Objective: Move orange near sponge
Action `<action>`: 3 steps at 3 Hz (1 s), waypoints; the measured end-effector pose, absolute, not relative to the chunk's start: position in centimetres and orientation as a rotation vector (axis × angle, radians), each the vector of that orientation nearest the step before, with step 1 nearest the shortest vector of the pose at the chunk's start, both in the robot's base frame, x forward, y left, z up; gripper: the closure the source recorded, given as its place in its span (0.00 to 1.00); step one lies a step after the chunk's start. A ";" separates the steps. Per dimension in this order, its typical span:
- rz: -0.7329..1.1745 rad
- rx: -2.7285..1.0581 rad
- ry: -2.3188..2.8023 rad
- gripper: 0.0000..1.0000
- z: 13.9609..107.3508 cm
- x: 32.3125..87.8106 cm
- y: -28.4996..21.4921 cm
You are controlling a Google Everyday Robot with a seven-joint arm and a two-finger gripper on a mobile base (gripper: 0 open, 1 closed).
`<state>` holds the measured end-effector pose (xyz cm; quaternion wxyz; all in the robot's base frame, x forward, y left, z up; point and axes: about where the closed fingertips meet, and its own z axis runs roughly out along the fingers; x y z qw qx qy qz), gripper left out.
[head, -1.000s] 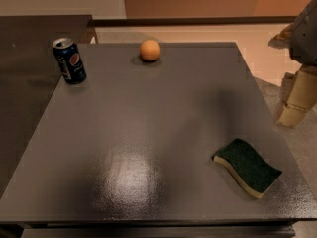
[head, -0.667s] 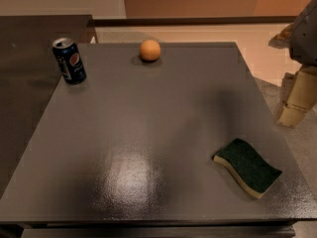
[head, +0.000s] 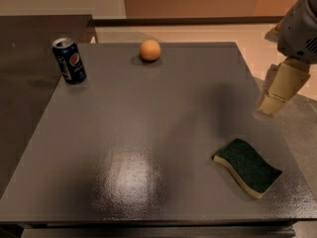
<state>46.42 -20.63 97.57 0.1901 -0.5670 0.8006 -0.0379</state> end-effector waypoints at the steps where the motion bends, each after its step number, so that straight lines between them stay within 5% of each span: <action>1: -0.077 -1.447 2.236 0.00 97.1 50.6 -19.4; 3: 0.049 -1.272 2.156 0.00 95.3 60.7 -15.5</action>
Offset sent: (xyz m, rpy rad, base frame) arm 0.1576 0.0468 -0.0233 0.3069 -0.1518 -0.1584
